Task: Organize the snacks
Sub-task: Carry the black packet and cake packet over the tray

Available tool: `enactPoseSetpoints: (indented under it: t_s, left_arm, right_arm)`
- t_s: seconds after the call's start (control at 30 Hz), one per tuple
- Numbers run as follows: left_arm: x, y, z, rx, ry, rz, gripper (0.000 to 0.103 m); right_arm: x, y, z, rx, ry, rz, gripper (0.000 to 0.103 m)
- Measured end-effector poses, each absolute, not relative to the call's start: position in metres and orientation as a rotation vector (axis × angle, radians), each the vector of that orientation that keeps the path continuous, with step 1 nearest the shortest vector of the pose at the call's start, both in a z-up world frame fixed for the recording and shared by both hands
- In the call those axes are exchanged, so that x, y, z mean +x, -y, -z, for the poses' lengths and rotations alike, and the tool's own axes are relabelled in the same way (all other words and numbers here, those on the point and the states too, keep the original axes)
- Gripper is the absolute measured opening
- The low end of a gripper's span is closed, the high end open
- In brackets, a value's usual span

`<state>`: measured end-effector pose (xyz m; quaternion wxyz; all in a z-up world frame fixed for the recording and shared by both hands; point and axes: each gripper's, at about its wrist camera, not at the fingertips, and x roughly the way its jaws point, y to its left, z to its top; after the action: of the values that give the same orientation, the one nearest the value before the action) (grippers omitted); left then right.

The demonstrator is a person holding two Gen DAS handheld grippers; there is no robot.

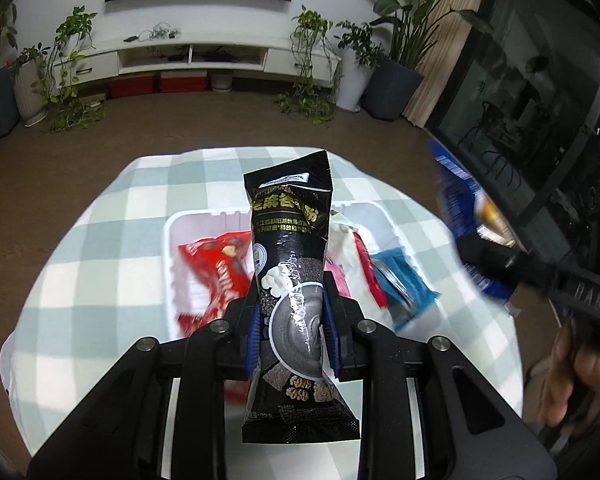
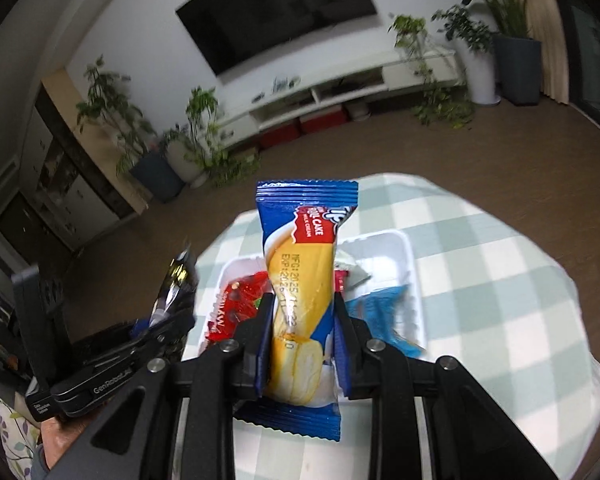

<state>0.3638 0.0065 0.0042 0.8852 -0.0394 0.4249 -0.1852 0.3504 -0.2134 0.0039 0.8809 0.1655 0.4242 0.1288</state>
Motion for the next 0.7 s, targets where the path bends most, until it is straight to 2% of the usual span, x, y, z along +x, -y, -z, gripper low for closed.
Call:
enactPoseSetpoints:
  t_s: [0.27,0.53,0.67,0.7]
  left_arm:
    - [0.4,0.018,0.044,-0.058,-0.965,0.387,0.024]
    - [0.413,0.022,0.073,-0.069,-0.97,0.369,0.025]
    - [0.415,0.023,0.077,-0.066,-0.971,0.373,0.03]
    - [0.415,0.023,0.077,-0.067,-0.971,0.375,0.037]
  right_arm:
    - [0.387,0.201,0.052,0.303,-0.986,-0.205,0.028]
    - [0.393,0.2,0.076,0.265,-1.025,-0.175,0.029]
    - [0.392,0.197,0.077,0.249,-1.025,-0.177,0.03]
    - [0.391,0.194,0.078,0.233,-1.028,-0.18,0.03]
